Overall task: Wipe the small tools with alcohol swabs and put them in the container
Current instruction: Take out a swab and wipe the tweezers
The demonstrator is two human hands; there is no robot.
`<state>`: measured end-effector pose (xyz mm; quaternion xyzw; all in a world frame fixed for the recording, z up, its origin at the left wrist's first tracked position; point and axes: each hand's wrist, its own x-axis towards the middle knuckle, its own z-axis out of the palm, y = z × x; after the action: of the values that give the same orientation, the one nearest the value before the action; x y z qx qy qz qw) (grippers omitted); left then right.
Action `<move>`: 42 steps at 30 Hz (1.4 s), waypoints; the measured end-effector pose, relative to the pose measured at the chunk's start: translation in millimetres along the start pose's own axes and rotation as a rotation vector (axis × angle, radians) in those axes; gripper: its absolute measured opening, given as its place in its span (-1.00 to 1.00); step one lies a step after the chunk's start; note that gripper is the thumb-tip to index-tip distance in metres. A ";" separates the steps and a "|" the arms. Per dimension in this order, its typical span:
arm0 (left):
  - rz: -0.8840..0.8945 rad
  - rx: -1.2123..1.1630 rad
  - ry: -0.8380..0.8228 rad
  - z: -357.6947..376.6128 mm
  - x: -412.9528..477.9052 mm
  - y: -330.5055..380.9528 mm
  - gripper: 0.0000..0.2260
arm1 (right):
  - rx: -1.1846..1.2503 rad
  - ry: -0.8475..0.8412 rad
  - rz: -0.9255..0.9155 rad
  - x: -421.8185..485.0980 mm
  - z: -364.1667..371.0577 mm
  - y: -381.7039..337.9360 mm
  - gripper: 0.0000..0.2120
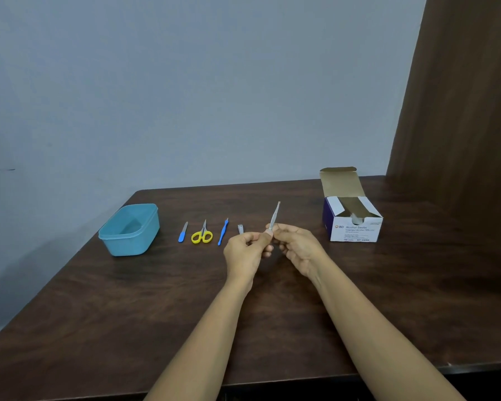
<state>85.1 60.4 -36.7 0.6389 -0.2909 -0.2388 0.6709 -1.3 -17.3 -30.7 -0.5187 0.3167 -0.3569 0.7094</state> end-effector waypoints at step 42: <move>0.155 0.218 -0.061 -3.4 -1.3 0.9 -0.90 | 0.493 0.338 -0.082 -3.6 -14.9 -25.8 -0.89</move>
<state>86.5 63.7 -35.9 0.6759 -0.3840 -0.1727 0.6049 -20.1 -27.2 -9.5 -0.2765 0.3129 -0.5324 0.7363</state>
